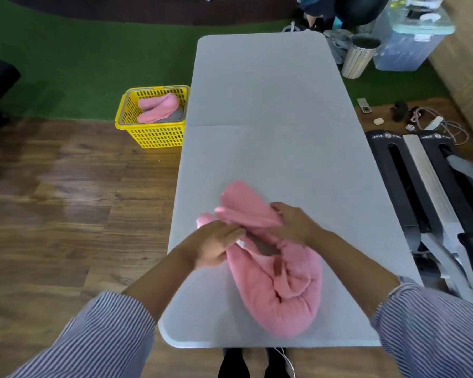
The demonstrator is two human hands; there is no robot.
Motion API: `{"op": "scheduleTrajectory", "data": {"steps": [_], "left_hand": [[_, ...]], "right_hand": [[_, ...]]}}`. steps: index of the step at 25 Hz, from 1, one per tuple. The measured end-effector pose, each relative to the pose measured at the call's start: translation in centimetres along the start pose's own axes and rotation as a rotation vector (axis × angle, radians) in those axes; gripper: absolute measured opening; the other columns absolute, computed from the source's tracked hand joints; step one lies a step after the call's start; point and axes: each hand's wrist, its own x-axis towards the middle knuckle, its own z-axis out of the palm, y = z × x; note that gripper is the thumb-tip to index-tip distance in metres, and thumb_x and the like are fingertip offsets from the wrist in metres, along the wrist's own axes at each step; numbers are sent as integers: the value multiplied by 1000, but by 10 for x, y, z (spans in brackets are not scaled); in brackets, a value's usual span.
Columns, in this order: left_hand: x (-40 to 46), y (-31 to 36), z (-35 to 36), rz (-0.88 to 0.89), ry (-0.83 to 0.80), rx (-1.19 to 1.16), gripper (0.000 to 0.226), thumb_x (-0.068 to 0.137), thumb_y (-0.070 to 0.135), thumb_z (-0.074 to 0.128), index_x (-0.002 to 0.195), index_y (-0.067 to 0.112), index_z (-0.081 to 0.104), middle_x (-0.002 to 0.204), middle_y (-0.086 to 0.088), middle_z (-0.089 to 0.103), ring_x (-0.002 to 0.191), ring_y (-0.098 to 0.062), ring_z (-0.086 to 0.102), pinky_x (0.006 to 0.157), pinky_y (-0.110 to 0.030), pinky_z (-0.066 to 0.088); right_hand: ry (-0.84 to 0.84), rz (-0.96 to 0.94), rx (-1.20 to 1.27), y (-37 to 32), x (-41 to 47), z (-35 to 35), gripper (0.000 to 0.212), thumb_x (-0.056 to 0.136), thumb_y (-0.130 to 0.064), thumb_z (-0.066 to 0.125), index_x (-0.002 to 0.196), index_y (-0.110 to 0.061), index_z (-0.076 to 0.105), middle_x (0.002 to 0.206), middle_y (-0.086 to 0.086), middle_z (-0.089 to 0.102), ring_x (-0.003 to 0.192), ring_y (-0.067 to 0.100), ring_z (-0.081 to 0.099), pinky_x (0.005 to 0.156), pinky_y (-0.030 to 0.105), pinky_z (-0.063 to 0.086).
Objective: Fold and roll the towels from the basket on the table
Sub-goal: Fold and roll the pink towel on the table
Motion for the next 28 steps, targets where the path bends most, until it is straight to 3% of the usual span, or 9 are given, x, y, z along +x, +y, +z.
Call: {"op": "scheduleTrajectory", "data": {"steps": [4,8,10,13,17,19,23,25,28], "left_hand": [[12,-10,-2,-143,-61,298,87,49,38,75,126,6,51,139,-13,47,127,-26,48,105,-51,38],[37,-16,-1,-206,-421,203,111,51,53,76,146,21,28,153,3,30,144,-13,21,115,-57,-6],[42,-15,0,-232,-408,233,111,49,60,74,144,27,29,143,8,42,134,-13,37,115,-47,0],[37,-9,3,-219,-237,294,102,44,62,70,134,30,37,126,5,56,112,-18,58,105,-45,13],[26,2,12,10,-229,296,86,45,44,75,127,32,50,139,-5,50,132,-22,46,109,-65,20],[11,6,13,116,-201,231,67,50,31,77,113,31,54,122,3,61,118,-17,57,109,-56,26],[-34,-11,-6,-257,-137,223,47,57,35,58,103,31,51,81,7,68,65,-19,64,76,-38,38],[-52,-23,-15,-528,-156,277,47,60,44,48,104,27,53,80,6,69,65,-23,64,73,-38,40],[-51,-17,-12,-539,-132,347,65,52,36,59,113,15,56,110,-3,65,96,-26,63,80,-50,46]], "right_hand": [[17,-83,43,-15,12,17,36,63,-28,63,86,-1,63,86,16,58,83,29,57,73,39,47],[-10,-1,20,-4,-9,24,57,68,-22,73,120,-11,51,115,8,53,102,25,55,86,40,48],[-49,201,-112,11,-21,27,72,68,-31,72,128,-10,38,121,10,47,107,29,52,82,35,48],[121,220,-140,29,-31,17,45,72,-30,67,110,-14,48,104,8,56,95,27,56,70,31,44],[171,219,-44,39,-32,5,41,72,-25,65,105,-12,46,103,9,54,88,25,52,69,30,41],[277,274,39,50,-36,-2,36,70,-16,63,99,-10,44,100,14,55,88,29,54,65,28,36],[544,501,171,75,-60,-38,55,79,-21,58,126,-14,30,99,18,48,79,35,54,62,33,41],[559,642,295,83,-71,-51,53,83,-28,58,126,-13,30,99,17,46,67,34,58,49,32,48],[458,707,236,93,-83,-54,54,85,-49,50,107,0,52,89,13,57,65,32,64,58,33,53]]}}
